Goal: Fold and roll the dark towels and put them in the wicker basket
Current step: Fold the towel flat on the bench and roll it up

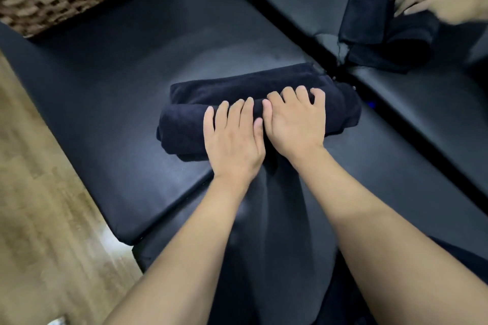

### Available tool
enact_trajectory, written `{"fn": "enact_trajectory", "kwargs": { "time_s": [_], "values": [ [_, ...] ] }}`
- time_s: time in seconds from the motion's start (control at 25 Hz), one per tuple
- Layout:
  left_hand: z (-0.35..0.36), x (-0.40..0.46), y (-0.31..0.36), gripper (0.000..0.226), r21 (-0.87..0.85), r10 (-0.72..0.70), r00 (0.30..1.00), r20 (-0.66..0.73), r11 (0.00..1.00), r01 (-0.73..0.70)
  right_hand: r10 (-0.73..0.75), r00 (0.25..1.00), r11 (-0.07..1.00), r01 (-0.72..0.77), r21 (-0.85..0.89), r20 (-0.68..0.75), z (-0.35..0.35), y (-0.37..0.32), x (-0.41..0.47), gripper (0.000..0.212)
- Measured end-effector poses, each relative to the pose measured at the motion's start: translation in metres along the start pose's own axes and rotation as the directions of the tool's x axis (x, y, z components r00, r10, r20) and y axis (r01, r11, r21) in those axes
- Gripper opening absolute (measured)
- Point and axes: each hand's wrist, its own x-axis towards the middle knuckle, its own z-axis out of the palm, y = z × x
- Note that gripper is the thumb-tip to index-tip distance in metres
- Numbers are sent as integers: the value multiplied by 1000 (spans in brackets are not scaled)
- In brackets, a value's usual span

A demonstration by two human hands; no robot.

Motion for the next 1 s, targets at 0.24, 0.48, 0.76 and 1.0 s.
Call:
{"fn": "enact_trajectory", "kwargs": {
  "time_s": [0.24,0.48,0.76,1.0],
  "values": [
    [-13,89,2,46,159,-66,942,329,987,13,4,995,998,2,61,-95,1,-1,-10,47],
    [-6,48,5,46,59,-62,992,109,997,56,25,999,998,-23,55,-44,13,-2,29,42],
    [-4,107,-4,44,152,50,980,194,985,-81,109,989,988,-96,121,-103,15,-11,37,43],
    [5,114,-6,54,120,13,986,164,992,-33,135,988,978,-122,167,-71,24,-12,64,40]
  ]
}}
